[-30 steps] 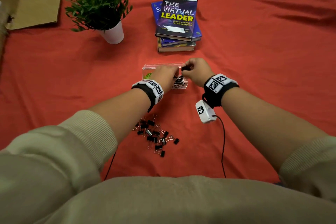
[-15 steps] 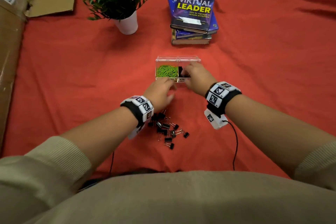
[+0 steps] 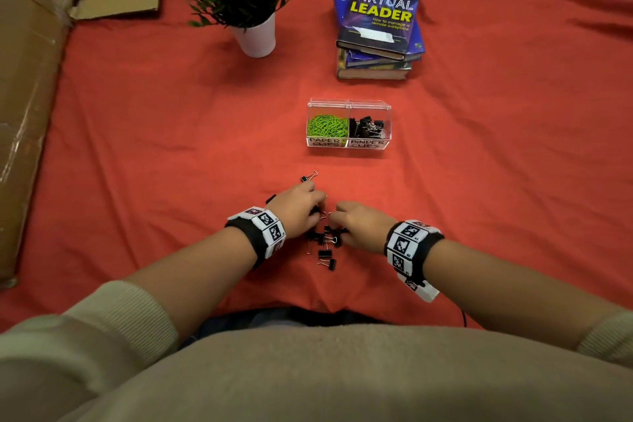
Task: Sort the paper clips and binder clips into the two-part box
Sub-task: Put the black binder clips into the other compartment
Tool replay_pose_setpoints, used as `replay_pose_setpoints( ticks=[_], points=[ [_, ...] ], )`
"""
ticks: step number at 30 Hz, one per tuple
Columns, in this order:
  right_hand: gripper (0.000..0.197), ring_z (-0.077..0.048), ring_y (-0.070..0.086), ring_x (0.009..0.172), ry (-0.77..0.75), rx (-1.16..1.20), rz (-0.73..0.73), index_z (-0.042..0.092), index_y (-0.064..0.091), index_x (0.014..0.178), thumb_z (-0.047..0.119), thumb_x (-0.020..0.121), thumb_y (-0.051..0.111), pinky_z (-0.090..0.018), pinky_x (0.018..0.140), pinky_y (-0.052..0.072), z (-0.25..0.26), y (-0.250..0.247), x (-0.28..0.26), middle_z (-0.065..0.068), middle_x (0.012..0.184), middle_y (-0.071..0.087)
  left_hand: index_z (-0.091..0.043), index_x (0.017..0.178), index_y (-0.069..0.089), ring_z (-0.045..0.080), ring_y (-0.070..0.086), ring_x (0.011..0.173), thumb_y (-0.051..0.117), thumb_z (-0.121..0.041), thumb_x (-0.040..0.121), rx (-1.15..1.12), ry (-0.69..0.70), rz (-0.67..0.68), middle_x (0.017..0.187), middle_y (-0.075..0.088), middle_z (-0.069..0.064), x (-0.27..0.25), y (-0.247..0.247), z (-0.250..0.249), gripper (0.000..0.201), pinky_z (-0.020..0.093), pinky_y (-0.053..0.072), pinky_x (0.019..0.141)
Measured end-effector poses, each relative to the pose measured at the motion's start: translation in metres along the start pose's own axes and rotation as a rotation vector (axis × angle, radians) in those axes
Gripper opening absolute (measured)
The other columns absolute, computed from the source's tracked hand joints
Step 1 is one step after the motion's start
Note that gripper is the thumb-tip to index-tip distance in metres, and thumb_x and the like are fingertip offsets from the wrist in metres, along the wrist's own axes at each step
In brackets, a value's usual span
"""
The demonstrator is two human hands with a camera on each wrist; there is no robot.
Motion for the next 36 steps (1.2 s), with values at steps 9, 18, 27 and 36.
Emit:
replay_pose_setpoints(
  ticks=[9, 18, 27, 36],
  points=[
    [0.026, -0.03, 0.056, 0.093, 0.18, 0.147, -0.121, 0.008, 0.055, 0.099, 0.012, 0.074, 0.063, -0.034, 0.079, 0.045, -0.013, -0.013, 0.003, -0.012, 0.101, 0.056, -0.017, 0.105, 0.054, 0.023, 0.055, 0.097, 0.062, -0.016, 0.076, -0.218, -0.338, -0.238, 0.101, 0.061, 0.002, -0.022, -0.026, 0.041, 0.03, 0.038, 0.048, 0.085],
    [0.039, -0.024, 0.049, 0.108, 0.173, 0.145, -0.124, 0.005, 0.055, 0.118, 0.008, 0.079, 0.06, -0.033, 0.095, 0.042, 0.01, -0.018, 0.027, -0.012, 0.115, 0.048, -0.011, 0.13, 0.051, 0.024, 0.05, 0.109, 0.059, -0.012, 0.081, -0.176, -0.275, -0.113, 0.111, 0.054, 0.007, -0.034, -0.013, 0.04, 0.05, 0.033, 0.041, 0.099],
    [0.033, -0.029, 0.042, 0.11, 0.17, -0.116, -0.119, 0.006, 0.056, 0.114, 0.014, 0.083, 0.05, -0.039, 0.09, 0.043, 0.006, -0.004, 0.013, -0.013, 0.116, 0.046, -0.015, 0.114, 0.061, 0.024, 0.045, 0.112, 0.059, -0.019, 0.086, -0.094, -0.283, -0.185, 0.111, 0.049, 0.005, -0.034, -0.003, 0.038, 0.029, 0.037, 0.041, 0.099],
    [0.029, -0.03, 0.044, 0.11, 0.143, -0.103, -0.09, 0.006, 0.059, 0.112, 0.015, 0.086, 0.051, -0.038, 0.093, 0.041, 0.003, -0.003, 0.012, -0.013, 0.117, 0.048, -0.017, 0.115, 0.056, 0.026, 0.052, 0.11, 0.058, -0.024, 0.091, -0.078, -0.34, -0.156, 0.113, 0.052, 0.006, -0.035, -0.004, 0.038, 0.025, 0.036, 0.042, 0.094]
  ],
)
Point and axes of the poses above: each hand's wrist, its own x-axis towards the middle knuckle, its own y-axis out of the palm, z = x × y, the point moved 1 cm from there along x, towards the middle knuckle
